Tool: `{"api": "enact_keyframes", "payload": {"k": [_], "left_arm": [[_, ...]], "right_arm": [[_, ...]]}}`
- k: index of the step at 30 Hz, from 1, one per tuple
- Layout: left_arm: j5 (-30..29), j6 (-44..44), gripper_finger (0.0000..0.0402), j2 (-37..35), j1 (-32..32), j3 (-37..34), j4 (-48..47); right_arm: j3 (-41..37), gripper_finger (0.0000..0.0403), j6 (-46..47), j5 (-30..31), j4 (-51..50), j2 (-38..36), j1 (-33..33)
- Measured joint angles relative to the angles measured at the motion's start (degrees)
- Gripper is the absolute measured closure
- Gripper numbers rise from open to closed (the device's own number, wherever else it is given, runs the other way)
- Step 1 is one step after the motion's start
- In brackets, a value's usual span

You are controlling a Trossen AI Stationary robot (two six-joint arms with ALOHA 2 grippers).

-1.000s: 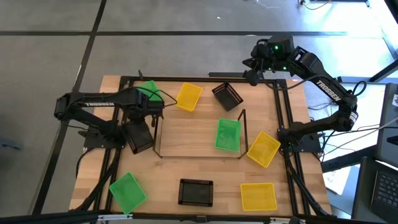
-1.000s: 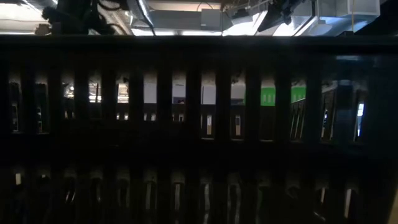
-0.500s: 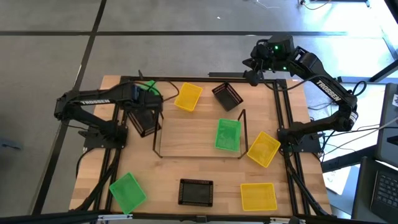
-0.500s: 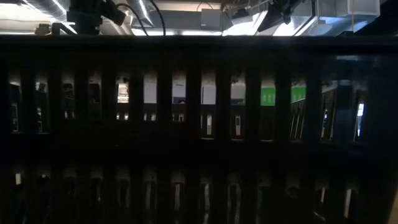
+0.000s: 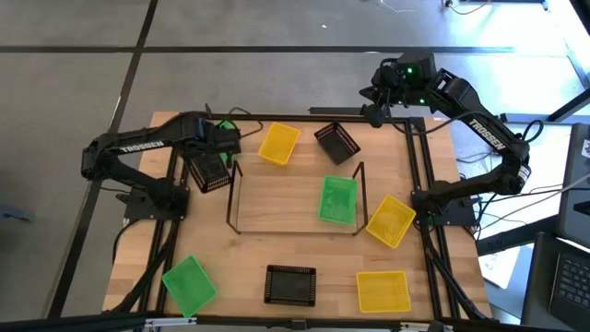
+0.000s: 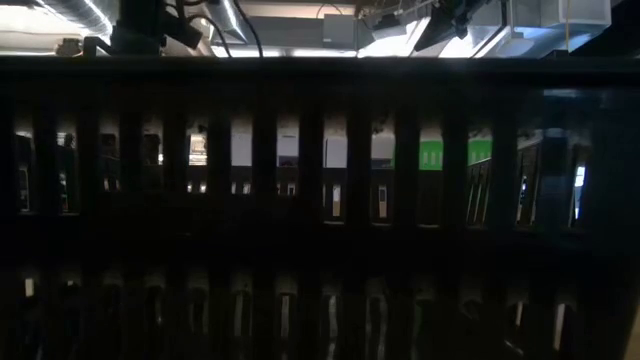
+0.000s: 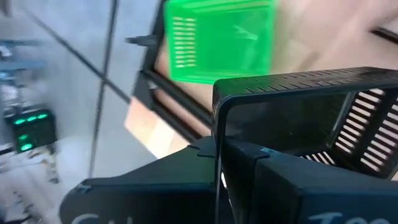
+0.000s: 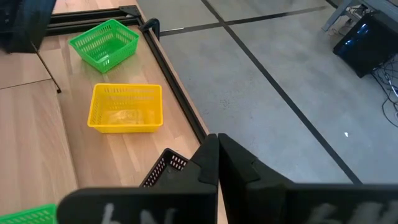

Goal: Stack baskets on shelf by color
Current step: Put the middle left black bin on the shelf

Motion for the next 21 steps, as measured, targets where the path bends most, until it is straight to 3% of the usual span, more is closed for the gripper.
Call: {"api": "enact_keyframes", "payload": {"k": [14,21], "left_arm": [[-19.0,7.6,0.0401,0.0,8.0,0.0,1.1],[-21.8,16.7,0.0401,0.0,9.7,5.1,9.7]], "right_arm": [[0.0,0.0402,0.0,0.0,0.0,0.0,0.0],[0.0,0.0402,0.0,0.0,0.0,0.0,0.0]]}}
